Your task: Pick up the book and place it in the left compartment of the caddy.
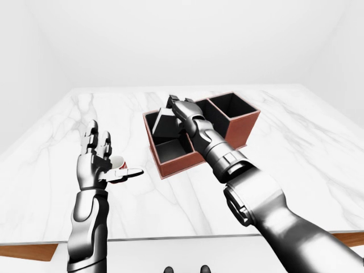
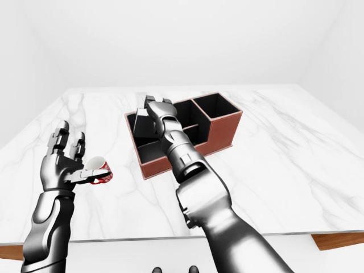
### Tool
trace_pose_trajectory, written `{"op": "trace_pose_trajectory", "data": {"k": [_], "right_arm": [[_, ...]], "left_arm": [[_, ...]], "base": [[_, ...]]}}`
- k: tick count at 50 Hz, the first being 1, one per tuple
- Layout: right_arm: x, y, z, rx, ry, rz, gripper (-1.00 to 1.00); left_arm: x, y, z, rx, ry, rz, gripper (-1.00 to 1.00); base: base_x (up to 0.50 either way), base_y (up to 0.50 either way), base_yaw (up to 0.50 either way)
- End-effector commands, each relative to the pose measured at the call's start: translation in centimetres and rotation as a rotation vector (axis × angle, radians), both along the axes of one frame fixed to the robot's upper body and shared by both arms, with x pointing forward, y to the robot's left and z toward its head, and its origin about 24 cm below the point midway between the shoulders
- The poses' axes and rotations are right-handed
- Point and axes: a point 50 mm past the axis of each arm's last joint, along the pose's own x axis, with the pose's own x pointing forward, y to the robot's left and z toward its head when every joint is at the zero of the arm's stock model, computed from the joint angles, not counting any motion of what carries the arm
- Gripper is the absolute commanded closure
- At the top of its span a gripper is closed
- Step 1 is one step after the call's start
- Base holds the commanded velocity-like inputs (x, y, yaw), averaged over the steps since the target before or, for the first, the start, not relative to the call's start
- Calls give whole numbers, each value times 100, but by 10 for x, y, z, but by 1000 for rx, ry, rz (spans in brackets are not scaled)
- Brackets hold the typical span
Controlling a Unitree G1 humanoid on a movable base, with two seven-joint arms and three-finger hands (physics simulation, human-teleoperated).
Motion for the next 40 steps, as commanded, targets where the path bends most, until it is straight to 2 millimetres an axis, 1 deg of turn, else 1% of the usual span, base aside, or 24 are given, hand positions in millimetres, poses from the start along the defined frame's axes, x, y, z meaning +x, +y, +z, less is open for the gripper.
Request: {"op": "trace_pose_trajectory", "data": {"k": [1, 7, 24, 29, 36, 40], "right_arm": [[-1, -1, -4, 32, -16, -20, 100], [-2, -3, -13, 4, -6, -24, 100], [-5, -4, -25, -32, 7, -26, 100], [-6, -5, -32, -51, 22, -22, 100], [-8, -2, -34, -50, 24, -11, 100], [-9, -1, -36, -56, 26, 6, 100]], "left_arm": [[0, 2, 2, -15, -7, 16, -100], [0, 3, 2, -21, -9, 22, -100], [0, 4, 3, -25, -12, 21, -100], [0, 4, 3, -28, -15, 22, -100], [0, 4, 4, -30, -19, 21, -100], [-1, 7, 8, -60, -42, 26, -100]], "base": [[0, 0, 0], [0, 0, 0], [0, 0, 0], [0, 0, 0], [0, 0, 0], [0, 0, 0]]}}
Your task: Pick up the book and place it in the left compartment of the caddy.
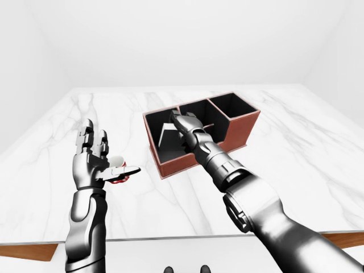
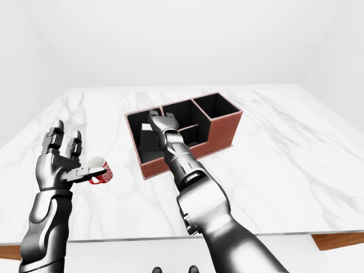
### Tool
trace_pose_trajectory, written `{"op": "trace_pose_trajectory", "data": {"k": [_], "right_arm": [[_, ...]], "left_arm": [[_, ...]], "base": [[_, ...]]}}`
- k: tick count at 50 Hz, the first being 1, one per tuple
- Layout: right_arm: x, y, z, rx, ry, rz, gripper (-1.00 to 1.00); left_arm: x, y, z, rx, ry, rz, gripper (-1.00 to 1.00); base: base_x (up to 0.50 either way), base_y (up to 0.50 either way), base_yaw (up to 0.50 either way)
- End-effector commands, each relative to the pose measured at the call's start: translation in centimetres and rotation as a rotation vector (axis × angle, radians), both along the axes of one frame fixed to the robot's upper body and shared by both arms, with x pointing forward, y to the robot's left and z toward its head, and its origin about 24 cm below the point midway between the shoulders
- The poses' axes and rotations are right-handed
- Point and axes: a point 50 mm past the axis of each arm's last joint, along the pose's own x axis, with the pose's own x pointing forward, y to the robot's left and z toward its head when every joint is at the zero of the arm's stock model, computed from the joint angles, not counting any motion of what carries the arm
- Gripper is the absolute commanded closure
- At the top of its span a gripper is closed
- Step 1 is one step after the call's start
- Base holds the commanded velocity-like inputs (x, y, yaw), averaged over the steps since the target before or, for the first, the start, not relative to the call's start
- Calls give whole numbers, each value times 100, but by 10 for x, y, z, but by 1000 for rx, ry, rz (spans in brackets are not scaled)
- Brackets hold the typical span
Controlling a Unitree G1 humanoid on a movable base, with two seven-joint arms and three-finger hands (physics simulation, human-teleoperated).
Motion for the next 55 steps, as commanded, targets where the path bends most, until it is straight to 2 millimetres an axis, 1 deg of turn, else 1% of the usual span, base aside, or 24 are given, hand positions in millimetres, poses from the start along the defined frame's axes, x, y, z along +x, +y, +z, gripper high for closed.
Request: {"op": "trace_pose_trajectory", "data": {"k": [1, 5, 7, 16, 23, 39, 50, 55], "right_arm": [[1, 3, 7, -2, -55, 13, 100], [1, 2, 6, -21, -65, 26, 100], [2, 3, 11, -35, -78, 34, 100], [1, 5, 11, -67, -99, 55, 100], [2, 7, 17, -68, -128, 78, 100], [0, 10, 18, -34, -170, 119, 100], [-1, 8, 11, -25, -137, 136, 100], [-1, 9, 12, -29, -124, 142, 100]], "left_arm": [[-2, 3, 5, -26, -28, 4, -100], [-3, 3, 8, -31, -40, 5, -100], [-4, 3, 9, -32, -46, 5, -100], [-4, 3, 9, -29, -48, -3, -100], [-5, 2, 9, -28, -50, -6, -100], [-6, 1, 10, -25, -55, -15, -100], [-6, 1, 10, -28, -57, -15, -100], [-6, 1, 11, -29, -59, -15, -100]], "base": [[0, 0, 0], [0, 0, 0], [0, 0, 0], [0, 0, 0], [0, 0, 0], [0, 0, 0], [0, 0, 0], [0, 0, 0]]}}
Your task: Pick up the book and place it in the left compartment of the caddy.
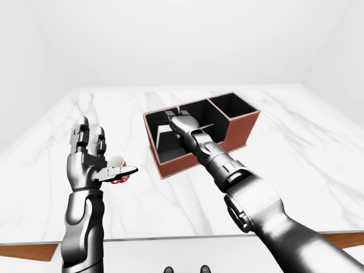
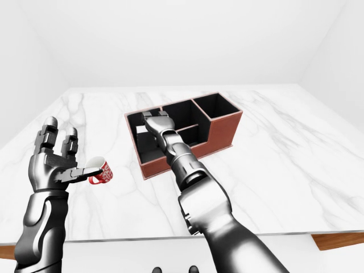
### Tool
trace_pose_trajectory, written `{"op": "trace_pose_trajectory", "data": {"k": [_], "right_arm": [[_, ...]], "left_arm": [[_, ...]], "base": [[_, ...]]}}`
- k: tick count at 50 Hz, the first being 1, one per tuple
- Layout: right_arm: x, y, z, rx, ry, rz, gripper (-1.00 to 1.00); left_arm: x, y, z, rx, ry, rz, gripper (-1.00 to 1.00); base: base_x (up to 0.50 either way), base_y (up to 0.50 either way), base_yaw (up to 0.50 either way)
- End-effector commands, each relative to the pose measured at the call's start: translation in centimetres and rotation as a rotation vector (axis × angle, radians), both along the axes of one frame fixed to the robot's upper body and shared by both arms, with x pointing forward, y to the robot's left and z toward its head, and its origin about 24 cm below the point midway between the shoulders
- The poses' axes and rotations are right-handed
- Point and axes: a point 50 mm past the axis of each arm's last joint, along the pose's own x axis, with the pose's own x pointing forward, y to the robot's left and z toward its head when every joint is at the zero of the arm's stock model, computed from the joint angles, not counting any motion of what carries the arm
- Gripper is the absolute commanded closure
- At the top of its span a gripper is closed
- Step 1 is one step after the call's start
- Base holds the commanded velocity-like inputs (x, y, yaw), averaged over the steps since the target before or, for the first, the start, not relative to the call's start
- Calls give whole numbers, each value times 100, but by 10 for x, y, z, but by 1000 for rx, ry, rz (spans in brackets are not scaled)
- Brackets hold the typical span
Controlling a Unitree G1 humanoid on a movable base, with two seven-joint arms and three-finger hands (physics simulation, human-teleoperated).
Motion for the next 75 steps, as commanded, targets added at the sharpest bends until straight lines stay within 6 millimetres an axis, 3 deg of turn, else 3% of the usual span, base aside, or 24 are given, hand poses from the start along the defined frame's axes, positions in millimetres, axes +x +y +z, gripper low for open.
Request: {"op": "trace_pose_trajectory", "data": {"k": [1, 29, 42, 43, 44, 45, 49, 53, 60, 75], "right_arm": [[3, 1, 12, 42, -31, 0, 100], [1, -4, -4, 29, 80, -38, 100], [2, -5, -1, 40, 51, -46, 100], [2, -5, 0, 39, 44, -47, 63], [3, -5, 3, 40, 29, -48, -36], [3, -5, 3, 40, 28, -48, -36], [4, -6, 4, 39, 25, -50, -76], [4, -6, 4, 37, 23, -52, -76], [4, -6, 5, 40, 18, -55, -100], [5, -9, 5, 41, 22, -75, -100]], "left_arm": [[0, 0, 1, -2, -4, -1, -100], [-2, -1, 1, 3, -9, -12, -100], [-2, -2, 1, 6, -8, -13, -100], [-2, -2, 1, 6, -8, -13, -100], [-2, -2, 1, 7, -8, -13, -100], [-2, -2, 1, 7, -8, -13, -100], [-2, -2, 1, 7, -7, -14, -100], [-2, -2, 1, 8, -7, -14, -100], [-2, -2, 1, 7, -8, -14, -100], [-2, -3, 1, 9, -7, -17, -100]], "base": [[0, 0, 0], [0, 0, 0], [0, 0, 0], [0, 0, 0], [0, 0, 0], [0, 0, 0], [0, 0, 0], [0, 0, 0], [0, 0, 0], [0, 0, 0]]}}
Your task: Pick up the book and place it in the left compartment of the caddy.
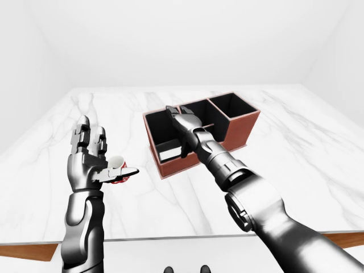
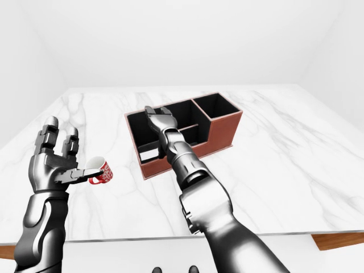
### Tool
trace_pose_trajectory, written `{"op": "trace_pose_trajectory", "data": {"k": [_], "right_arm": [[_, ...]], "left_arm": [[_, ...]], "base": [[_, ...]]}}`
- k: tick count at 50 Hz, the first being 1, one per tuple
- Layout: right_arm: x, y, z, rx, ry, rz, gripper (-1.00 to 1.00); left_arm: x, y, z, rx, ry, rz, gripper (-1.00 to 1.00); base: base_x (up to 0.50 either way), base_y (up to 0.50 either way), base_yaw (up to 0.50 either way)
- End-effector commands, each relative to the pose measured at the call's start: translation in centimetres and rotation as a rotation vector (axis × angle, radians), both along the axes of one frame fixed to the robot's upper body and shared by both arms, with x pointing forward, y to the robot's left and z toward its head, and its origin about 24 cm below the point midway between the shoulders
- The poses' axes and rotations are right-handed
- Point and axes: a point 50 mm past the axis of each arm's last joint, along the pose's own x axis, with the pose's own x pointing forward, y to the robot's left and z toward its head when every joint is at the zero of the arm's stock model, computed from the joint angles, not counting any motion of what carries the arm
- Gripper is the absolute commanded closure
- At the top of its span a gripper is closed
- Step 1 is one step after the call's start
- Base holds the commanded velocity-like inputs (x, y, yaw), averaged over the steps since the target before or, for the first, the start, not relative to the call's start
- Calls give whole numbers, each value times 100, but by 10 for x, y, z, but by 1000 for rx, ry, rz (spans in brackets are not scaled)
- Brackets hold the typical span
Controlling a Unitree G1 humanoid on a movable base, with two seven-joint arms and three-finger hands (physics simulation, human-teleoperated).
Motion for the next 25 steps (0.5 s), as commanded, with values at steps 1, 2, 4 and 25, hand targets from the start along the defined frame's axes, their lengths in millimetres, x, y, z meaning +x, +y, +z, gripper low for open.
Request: {"op": "trace_pose_trajectory", "data": {"k": [1, 2, 4, 25], "right_arm": [[1, -2, 1, 8, -4, -19, -100], [1, -2, 2, 7, -7, -21, -100], [2, -3, 2, 13, -7, -25, -100], [6, -25, 27, 339, -70, -156, -100]], "left_arm": [[0, 0, 0, 2, 1, -3, -100], [0, -1, 0, 2, 0, -4, -100], [0, -1, 0, 3, 0, -4, -100], [-2, -7, -3, 44, 12, -39, -100]], "base": [[0, 0, 0], [0, 0, 0], [0, 0, 0], [0, 0, 0]]}}
